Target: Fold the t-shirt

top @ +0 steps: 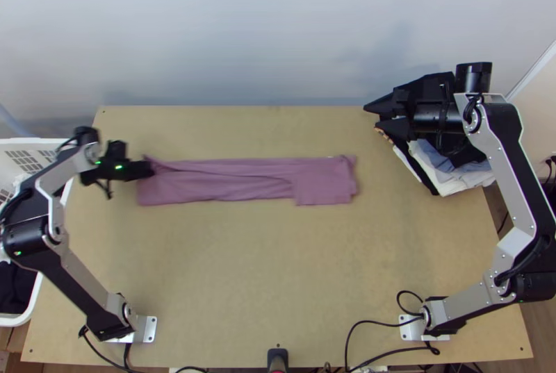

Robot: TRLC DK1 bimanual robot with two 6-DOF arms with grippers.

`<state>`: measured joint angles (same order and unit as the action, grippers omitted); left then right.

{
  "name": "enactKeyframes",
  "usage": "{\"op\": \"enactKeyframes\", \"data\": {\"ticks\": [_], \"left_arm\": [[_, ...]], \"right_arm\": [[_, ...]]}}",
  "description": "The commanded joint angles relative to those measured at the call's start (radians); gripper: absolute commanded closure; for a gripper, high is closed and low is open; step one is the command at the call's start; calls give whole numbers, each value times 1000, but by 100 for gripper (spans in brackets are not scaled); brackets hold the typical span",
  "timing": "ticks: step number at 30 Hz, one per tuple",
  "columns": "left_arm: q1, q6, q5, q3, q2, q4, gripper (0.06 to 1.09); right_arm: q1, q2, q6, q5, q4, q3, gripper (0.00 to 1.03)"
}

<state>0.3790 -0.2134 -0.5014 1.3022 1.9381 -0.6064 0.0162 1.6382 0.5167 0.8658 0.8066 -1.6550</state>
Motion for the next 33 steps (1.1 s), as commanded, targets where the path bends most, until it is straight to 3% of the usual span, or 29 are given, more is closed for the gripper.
{"op": "enactKeyframes", "data": {"ticks": [1,7,15,24,33], "left_arm": [[129,-80,61,11,19,-90,105],[179,-116,61,120,-82,-296,105],[-89,42,55,220,-281,-454,105],[-463,267,58,296,-240,-424,105],[-657,414,92,516,-14,-411,105]], "right_arm": [[-10,-8,3,18,9,34,4],[-9,-18,-4,18,9,64,4],[-10,-26,-14,18,9,100,4],[-24,-49,-15,18,9,106,4],[-24,-87,-21,18,9,159,4]]}}
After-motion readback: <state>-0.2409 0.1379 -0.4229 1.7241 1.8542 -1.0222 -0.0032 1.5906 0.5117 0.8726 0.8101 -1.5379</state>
